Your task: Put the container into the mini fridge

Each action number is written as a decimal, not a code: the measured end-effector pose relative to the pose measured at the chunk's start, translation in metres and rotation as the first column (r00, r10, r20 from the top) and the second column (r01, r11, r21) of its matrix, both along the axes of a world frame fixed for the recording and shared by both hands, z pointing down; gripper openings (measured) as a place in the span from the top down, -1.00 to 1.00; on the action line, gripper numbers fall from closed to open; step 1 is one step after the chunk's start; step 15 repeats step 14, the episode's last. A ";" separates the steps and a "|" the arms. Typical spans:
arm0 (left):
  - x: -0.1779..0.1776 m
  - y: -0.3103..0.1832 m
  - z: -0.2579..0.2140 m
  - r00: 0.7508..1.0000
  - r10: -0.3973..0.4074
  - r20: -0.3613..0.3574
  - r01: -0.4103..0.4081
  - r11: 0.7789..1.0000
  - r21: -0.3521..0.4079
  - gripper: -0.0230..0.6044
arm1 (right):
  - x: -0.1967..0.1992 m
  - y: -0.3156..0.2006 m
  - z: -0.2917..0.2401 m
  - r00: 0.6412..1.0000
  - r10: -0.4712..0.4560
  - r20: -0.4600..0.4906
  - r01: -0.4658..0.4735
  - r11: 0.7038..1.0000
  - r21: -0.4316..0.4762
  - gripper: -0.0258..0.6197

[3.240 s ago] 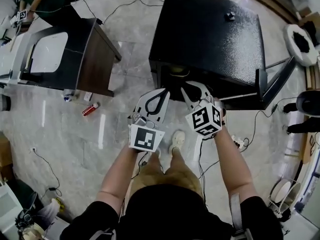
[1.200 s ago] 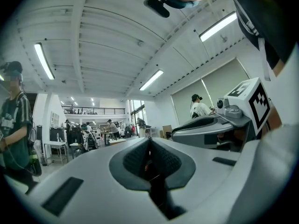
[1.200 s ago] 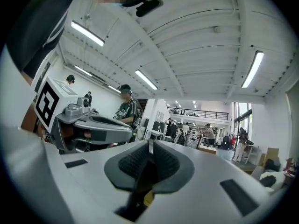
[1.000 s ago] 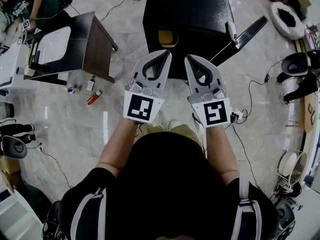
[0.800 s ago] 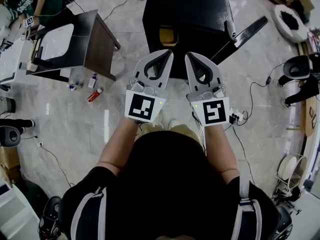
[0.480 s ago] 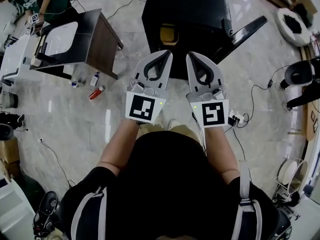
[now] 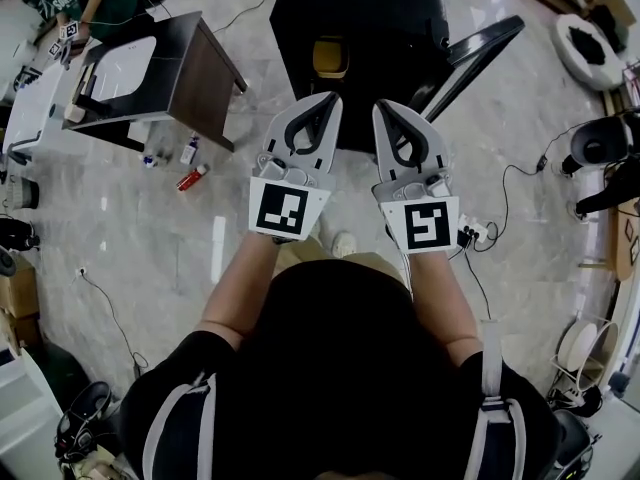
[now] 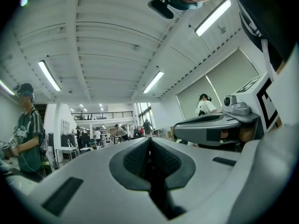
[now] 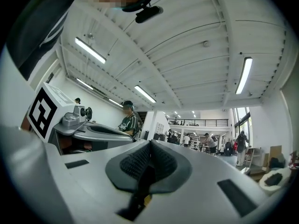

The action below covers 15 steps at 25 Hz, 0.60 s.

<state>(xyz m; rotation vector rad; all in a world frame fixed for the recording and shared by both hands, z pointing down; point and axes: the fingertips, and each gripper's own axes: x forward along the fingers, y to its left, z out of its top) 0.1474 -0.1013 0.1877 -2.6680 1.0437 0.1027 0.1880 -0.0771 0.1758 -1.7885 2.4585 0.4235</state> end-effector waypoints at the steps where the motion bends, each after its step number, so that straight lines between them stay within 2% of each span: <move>1: 0.003 0.004 0.000 1.000 0.000 0.003 0.000 1.000 0.005 0.85 | 0.001 0.004 0.000 1.000 -0.002 -0.001 0.002 1.000 0.002 0.81; 6: 0.015 0.023 0.002 0.998 0.015 0.062 -0.017 0.999 0.038 0.85 | 0.008 0.018 0.002 1.000 -0.006 -0.009 0.006 1.000 0.002 0.81; 15: 0.021 0.041 0.001 0.996 0.024 0.083 -0.029 0.998 0.053 0.85 | 0.014 0.035 0.001 1.000 0.002 -0.019 -0.002 1.000 0.012 0.81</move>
